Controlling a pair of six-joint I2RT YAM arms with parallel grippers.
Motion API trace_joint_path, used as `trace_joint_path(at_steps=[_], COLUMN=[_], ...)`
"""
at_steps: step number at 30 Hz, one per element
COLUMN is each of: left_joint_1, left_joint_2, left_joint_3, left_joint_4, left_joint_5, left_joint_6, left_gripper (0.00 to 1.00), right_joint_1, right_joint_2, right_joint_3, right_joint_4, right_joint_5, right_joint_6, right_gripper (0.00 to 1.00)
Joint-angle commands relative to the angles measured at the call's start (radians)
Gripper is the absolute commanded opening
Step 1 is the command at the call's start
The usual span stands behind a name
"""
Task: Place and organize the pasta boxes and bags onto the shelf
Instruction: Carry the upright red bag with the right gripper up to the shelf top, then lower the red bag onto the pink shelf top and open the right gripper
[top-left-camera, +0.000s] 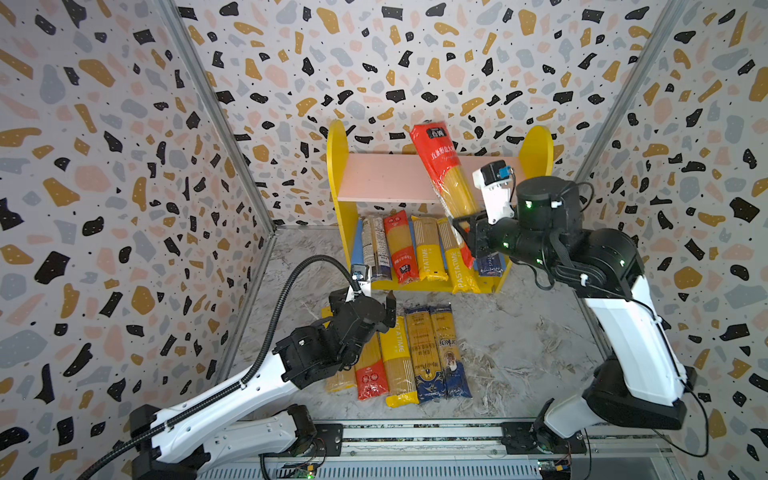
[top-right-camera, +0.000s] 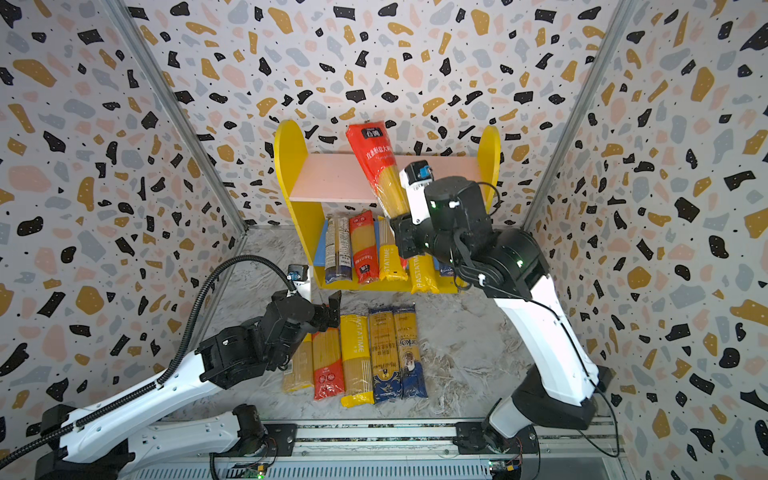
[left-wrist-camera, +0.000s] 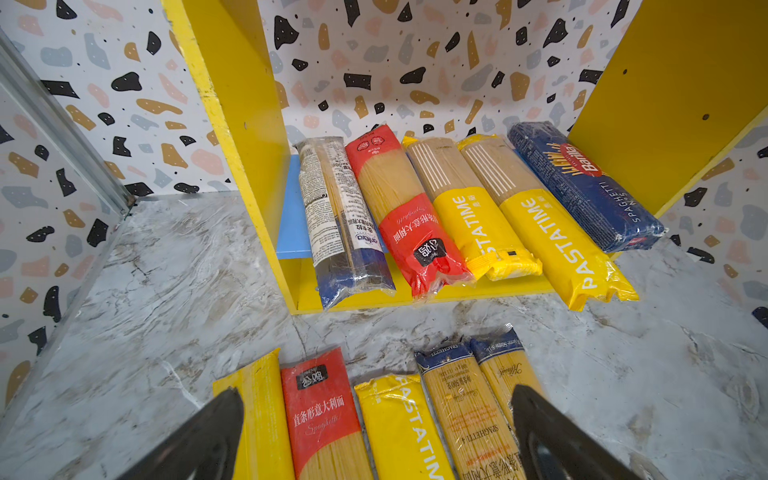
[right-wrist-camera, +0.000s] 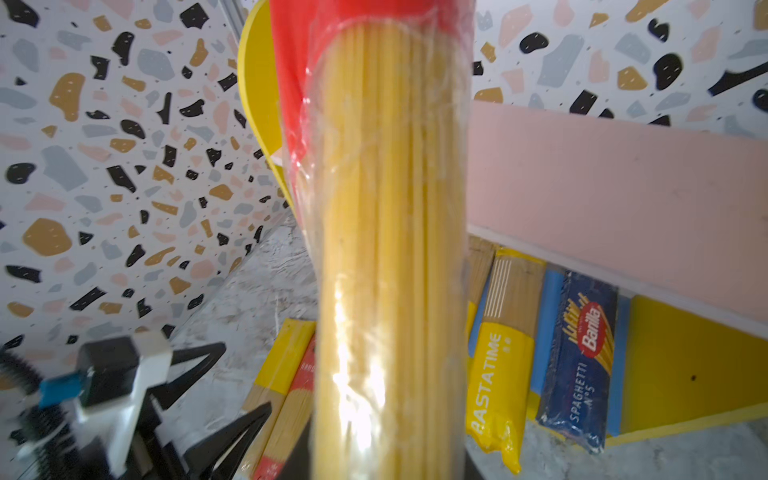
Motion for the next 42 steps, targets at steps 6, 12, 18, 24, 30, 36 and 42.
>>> trace_joint_path(at_steps=[6,12,18,24,30,36,42], left_joint_1=[-0.005,-0.005,-0.005,-0.006,-0.005,-0.005,-0.005], left_joint_2=[-0.024,-0.025,-0.002,0.030,0.035,0.023,0.018], left_joint_3=[0.049,0.039,0.036,0.052,0.047,0.048,0.046], left_joint_4=[-0.008,-0.004,0.019,0.036,0.051,0.048,0.048], left_joint_5=[-0.036,-0.043,-0.040,-0.035,-0.035,-0.027,-0.023], left_joint_6=[0.023,0.021,0.024,0.044,0.057,0.063,0.064], left_gripper=[0.99,0.99,1.00,0.99,1.00,1.00,0.99], right_joint_1=[-0.195,-0.317,-0.395,-0.401,-0.411,-0.439,-0.452], right_joint_2=[0.059,0.107,0.130,0.152,0.180,0.193,0.202], right_joint_3=[0.064,0.106,0.100,0.085,0.073,0.072,0.065], right_joint_4=[0.224,0.269,0.274,0.277,0.284,0.285,0.279], right_joint_5=[0.084,0.077,0.069,0.168,0.240,0.244,0.250], right_joint_6=[-0.097,-0.132,-0.124,-0.129,-0.141,-0.145,-0.138], right_gripper=[0.19,0.20,0.20,0.21,0.22,0.22,0.26])
